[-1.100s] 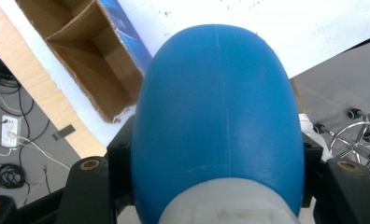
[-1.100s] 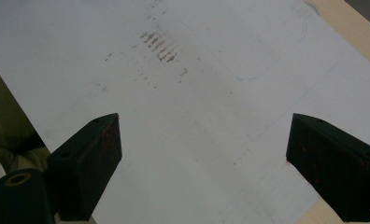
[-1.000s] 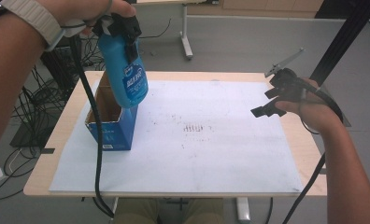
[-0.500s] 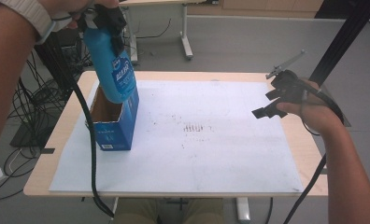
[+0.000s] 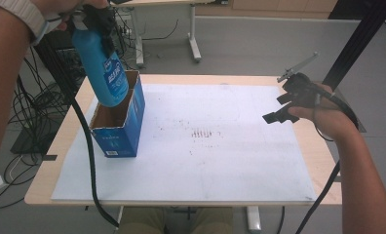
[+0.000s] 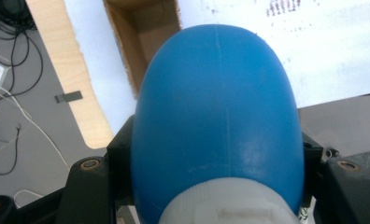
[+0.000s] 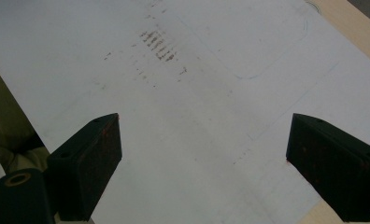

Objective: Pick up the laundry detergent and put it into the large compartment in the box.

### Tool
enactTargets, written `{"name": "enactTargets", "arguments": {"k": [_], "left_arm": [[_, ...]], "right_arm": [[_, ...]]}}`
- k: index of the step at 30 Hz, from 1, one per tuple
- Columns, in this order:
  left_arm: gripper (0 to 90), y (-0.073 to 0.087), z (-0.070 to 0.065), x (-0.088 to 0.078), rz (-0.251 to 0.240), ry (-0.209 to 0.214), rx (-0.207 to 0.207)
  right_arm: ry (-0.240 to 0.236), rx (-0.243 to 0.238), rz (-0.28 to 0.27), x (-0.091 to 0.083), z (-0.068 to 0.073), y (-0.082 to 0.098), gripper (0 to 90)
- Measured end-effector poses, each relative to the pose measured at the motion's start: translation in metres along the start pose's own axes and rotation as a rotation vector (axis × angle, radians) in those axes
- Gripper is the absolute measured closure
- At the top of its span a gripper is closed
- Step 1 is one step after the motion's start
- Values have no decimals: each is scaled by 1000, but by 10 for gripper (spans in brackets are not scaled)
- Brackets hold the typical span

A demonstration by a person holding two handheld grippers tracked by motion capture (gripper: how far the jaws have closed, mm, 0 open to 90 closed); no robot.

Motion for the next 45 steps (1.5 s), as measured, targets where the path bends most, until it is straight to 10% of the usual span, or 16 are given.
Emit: {"name": "enactTargets", "arguments": {"k": [45], "left_arm": [[384,-28,39,46,-7,-15,-139]], "right_arm": [[-32,18,9,22,-12,3,103]]}}
Point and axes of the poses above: each handheld gripper's, and its own axes: x roughly forward along the jaws, y roughly out of its underside, z roughly to its left, the point moved 7 cm from there along x, roughly forward along the jaws, and after that the axes turned 6 degrees about -x, right-handed, at the moved point
